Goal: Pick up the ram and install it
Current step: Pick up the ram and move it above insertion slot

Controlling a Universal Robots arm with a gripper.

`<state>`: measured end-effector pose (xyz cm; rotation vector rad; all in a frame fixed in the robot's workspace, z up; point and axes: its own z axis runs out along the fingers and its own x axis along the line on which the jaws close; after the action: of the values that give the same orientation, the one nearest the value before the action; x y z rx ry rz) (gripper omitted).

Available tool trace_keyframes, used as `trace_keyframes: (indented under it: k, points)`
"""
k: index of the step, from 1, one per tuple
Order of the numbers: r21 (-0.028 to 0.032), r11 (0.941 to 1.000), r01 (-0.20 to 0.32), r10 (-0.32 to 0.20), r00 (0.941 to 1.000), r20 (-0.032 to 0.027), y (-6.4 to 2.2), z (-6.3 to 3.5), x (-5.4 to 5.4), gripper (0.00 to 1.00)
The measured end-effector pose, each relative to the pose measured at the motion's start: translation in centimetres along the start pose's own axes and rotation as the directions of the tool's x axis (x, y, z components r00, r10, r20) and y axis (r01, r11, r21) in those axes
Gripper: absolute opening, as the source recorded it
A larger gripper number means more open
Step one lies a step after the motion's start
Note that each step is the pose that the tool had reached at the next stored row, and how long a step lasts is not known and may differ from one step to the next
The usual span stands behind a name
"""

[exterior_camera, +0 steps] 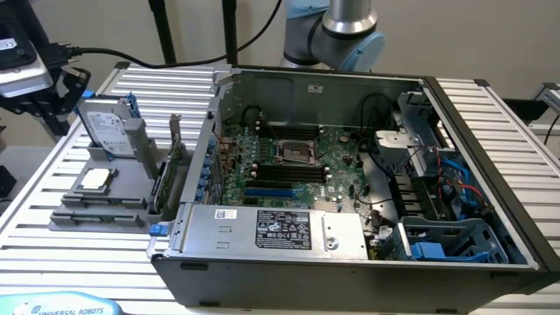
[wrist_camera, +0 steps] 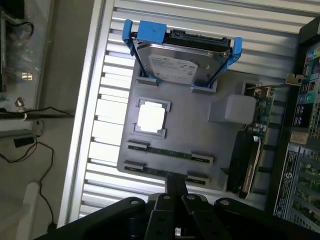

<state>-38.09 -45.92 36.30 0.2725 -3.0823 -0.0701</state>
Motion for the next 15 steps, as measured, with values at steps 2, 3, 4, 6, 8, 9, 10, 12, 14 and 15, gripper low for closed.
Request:
trace_keyframes:
  k: [2,3,4,6,8,9,10,12,14,15]
  points:
    - [0.0014,0.9994,0.036,-0.036,0.9994,-0.0017,0.00,0.03,0.00,0.11]
    - [0.0022,0.9985,0.054,-0.054,0.9985,-0.0027,0.00,0.04,0.00,0.11]
    - [0.0029,0.9974,0.072,-0.072,0.9974,-0.0036,0.00,0.06,-0.01,0.11]
    - [0.0043,0.9940,0.109,-0.109,0.9940,-0.0056,0.00,0.10,-0.01,0.11]
    - [0.0056,0.9894,0.145,-0.145,0.9894,-0.0076,-0.01,0.13,-0.01,0.11]
    - [0.0062,0.9867,0.163,-0.162,0.9867,-0.0085,-0.01,0.15,-0.01,0.11]
    - [0.0068,0.9836,0.180,-0.180,0.9836,-0.0095,-0.01,0.16,-0.01,0.11]
    - [0.0080,0.9762,0.217,-0.217,0.9761,-0.0116,-0.01,0.20,-0.01,0.11]
    - [0.0090,0.9678,0.251,-0.251,0.9678,-0.0136,-0.01,0.23,-0.01,0.11]
    - [0.0096,0.9630,0.269,-0.269,0.9630,-0.0148,-0.01,0.25,-0.01,0.11]
